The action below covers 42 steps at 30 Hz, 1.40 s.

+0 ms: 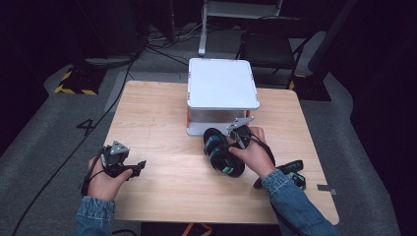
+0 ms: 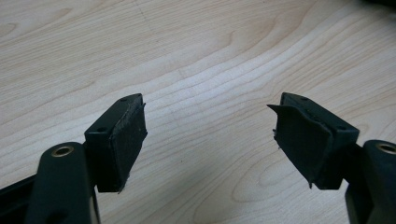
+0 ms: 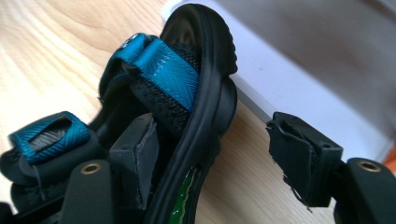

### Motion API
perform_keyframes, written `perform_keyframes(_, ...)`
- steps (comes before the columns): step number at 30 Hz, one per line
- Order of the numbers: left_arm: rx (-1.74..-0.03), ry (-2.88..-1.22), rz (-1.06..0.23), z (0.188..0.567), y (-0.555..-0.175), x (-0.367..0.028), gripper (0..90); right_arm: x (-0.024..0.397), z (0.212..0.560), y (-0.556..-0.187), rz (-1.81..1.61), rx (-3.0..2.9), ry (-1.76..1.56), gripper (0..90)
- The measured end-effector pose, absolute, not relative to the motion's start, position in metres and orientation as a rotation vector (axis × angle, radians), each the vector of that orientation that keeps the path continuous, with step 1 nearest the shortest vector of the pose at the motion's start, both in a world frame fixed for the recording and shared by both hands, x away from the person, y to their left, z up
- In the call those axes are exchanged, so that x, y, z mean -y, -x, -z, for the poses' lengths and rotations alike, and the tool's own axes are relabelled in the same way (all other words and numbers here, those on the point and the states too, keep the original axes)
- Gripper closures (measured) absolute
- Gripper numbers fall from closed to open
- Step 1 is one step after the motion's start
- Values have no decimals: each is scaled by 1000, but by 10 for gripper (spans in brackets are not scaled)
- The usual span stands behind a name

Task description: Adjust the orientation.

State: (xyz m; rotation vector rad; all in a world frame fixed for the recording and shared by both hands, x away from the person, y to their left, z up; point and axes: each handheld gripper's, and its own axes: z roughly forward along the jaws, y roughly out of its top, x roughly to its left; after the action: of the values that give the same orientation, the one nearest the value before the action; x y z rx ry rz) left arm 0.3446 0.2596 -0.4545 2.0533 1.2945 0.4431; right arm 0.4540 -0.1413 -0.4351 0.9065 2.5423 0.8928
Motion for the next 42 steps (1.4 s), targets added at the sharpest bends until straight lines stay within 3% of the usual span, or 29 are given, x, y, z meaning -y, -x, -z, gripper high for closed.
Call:
perform_keyframes(14,-1295,-2056,-437,455,-345,-259,254,180,439,-463,-727,-2481,-987,413)
perform_keyframes(26,-1296,-2058,-433,457,-346,-257,254,201,438,-467,-684,-2426,-1049,365)
perform_keyframes(33,-1291,-2066,-428,457,-348,-255,254,204,408,-445,-758,-2475,-890,366)
perform_keyframes(38,-1280,-2073,-418,457,-348,-251,254,186,419,-440,-700,-2575,-738,369)
perform_keyframes(40,-1283,-2073,-426,457,-348,-251,254,179,426,-442,-686,-2584,-700,441)
perform_keyframes(42,-1286,-2067,-424,458,-348,-253,254,173,430,-444,-696,-2599,-654,619)
